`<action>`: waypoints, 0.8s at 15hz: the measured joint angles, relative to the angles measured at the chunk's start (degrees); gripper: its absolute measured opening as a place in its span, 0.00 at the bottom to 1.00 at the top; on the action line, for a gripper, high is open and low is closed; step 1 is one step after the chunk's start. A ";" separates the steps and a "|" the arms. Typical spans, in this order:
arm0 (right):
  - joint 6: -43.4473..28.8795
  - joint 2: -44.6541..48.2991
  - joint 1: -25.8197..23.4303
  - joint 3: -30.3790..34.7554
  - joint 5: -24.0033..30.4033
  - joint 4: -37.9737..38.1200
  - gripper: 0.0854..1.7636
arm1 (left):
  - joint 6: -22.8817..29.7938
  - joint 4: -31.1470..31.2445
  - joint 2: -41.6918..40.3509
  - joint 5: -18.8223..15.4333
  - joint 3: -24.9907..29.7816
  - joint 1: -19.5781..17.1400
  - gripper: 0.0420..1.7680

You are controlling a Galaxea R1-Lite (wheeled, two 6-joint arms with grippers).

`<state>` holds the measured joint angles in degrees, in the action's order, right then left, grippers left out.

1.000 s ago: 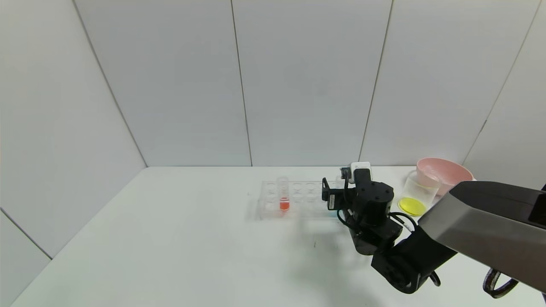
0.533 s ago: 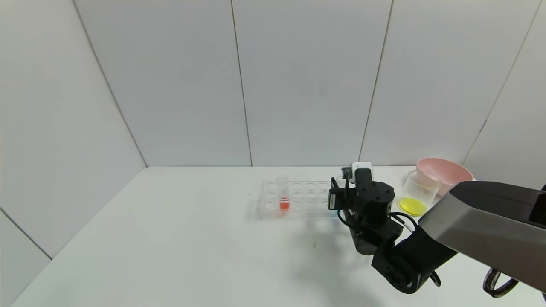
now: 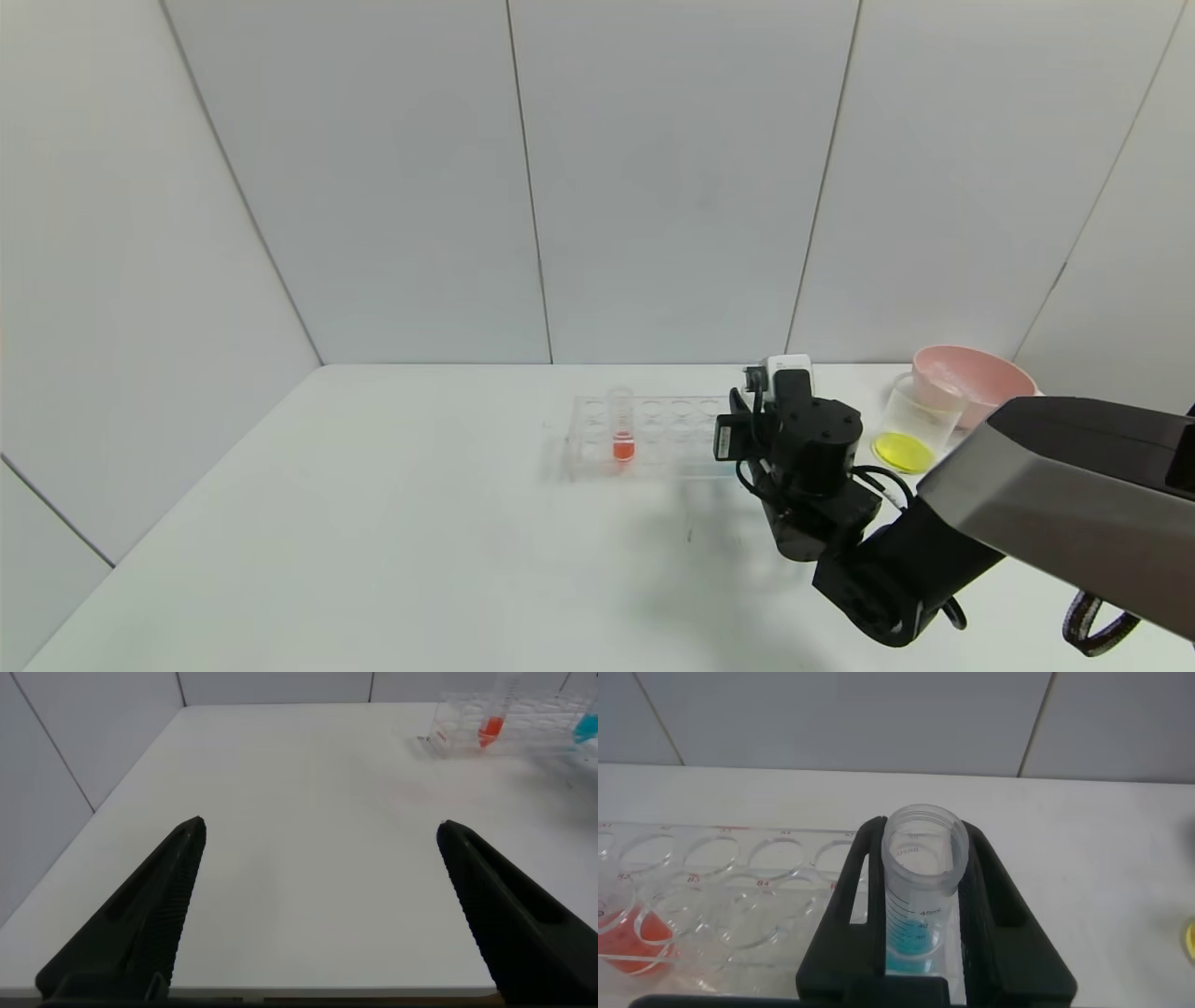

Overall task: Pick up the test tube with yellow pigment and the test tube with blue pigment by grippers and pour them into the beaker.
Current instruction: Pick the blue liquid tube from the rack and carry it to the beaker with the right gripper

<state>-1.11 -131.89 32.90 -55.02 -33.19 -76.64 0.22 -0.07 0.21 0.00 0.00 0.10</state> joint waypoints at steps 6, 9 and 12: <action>1.49 4.35 -0.30 -0.27 0.18 0.17 0.25 | 0.00 0.00 0.00 0.00 0.00 0.00 1.00; 2.80 7.11 -0.16 -0.22 0.20 0.12 0.25 | 0.00 0.00 0.00 -0.02 0.00 0.00 1.00; 2.85 8.27 0.45 -0.11 0.24 0.12 0.25 | 0.00 0.02 0.00 0.00 0.00 0.00 1.00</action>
<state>1.74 -123.62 33.35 -55.13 -32.95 -76.52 0.22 -0.05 0.21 0.00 0.00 0.10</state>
